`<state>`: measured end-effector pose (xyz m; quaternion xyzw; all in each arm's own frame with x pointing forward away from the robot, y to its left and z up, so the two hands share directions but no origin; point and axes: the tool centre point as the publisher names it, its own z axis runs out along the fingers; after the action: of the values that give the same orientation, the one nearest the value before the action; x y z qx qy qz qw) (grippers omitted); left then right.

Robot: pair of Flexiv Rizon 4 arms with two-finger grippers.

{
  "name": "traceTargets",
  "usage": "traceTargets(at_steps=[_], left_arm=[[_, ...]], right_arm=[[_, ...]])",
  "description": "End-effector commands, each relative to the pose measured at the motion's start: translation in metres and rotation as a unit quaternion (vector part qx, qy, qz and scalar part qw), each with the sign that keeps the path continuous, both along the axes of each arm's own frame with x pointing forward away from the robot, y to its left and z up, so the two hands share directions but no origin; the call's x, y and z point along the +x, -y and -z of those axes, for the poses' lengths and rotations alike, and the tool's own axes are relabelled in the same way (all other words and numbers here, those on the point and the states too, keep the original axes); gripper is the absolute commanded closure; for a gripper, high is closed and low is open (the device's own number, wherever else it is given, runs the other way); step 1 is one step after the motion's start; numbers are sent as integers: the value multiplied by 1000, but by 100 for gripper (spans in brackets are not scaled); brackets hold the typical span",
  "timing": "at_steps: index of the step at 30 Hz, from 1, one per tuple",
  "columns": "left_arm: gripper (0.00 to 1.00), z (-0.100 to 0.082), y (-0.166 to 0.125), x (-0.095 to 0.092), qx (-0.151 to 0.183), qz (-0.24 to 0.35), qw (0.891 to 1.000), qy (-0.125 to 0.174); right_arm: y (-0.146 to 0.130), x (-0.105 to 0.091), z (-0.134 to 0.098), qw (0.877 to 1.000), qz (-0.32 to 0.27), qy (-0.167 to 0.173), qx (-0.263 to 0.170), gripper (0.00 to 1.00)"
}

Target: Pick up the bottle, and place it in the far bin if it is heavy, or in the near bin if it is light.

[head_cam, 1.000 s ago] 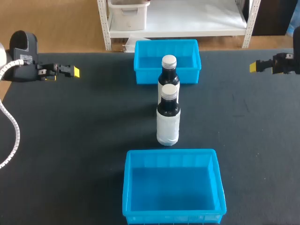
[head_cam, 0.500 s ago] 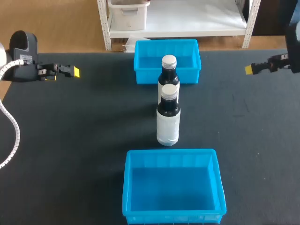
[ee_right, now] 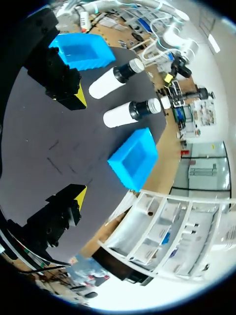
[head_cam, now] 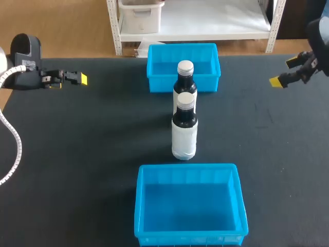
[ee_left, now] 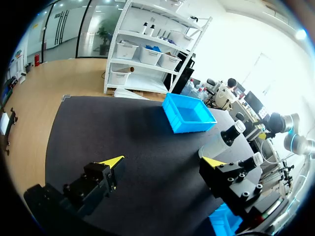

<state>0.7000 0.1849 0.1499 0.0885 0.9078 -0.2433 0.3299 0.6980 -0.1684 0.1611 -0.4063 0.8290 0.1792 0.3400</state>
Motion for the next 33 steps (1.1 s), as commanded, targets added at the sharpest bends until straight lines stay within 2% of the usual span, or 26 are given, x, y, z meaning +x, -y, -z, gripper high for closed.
traceTargets(at_steps=[1, 5, 7, 12, 14, 21, 28, 33], left_arm=[[0, 0, 0, 0, 0, 0, 1000, 0], [0, 0, 0, 0, 0, 0, 1000, 0], [0, 0, 0, 0, 0, 0, 1000, 0], [0, 0, 0, 0, 0, 0, 1000, 0], [0, 0, 0, 0, 0, 0, 1000, 0], [0, 0, 0, 0, 0, 0, 1000, 0], [0, 0, 0, 0, 0, 0, 1000, 0], [0, 0, 0, 0, 0, 0, 1000, 0]], right_arm=[[4, 4, 1, 979, -195, -50, 40, 0], [4, 4, 1, 979, -195, -50, 40, 0], [-1, 8, -1, 970, -239, -29, 30, 0], [-19, 1, -5, 961, -275, -1, 14, 0], [-26, -5, -6, 959, -282, 10, 23, 0], [-60, -27, 2, 957, -285, 10, 48, 0], [-104, -44, 16, 957, -285, 10, 49, 0], [-131, -54, 17, 957, -285, 17, 53, 0]])
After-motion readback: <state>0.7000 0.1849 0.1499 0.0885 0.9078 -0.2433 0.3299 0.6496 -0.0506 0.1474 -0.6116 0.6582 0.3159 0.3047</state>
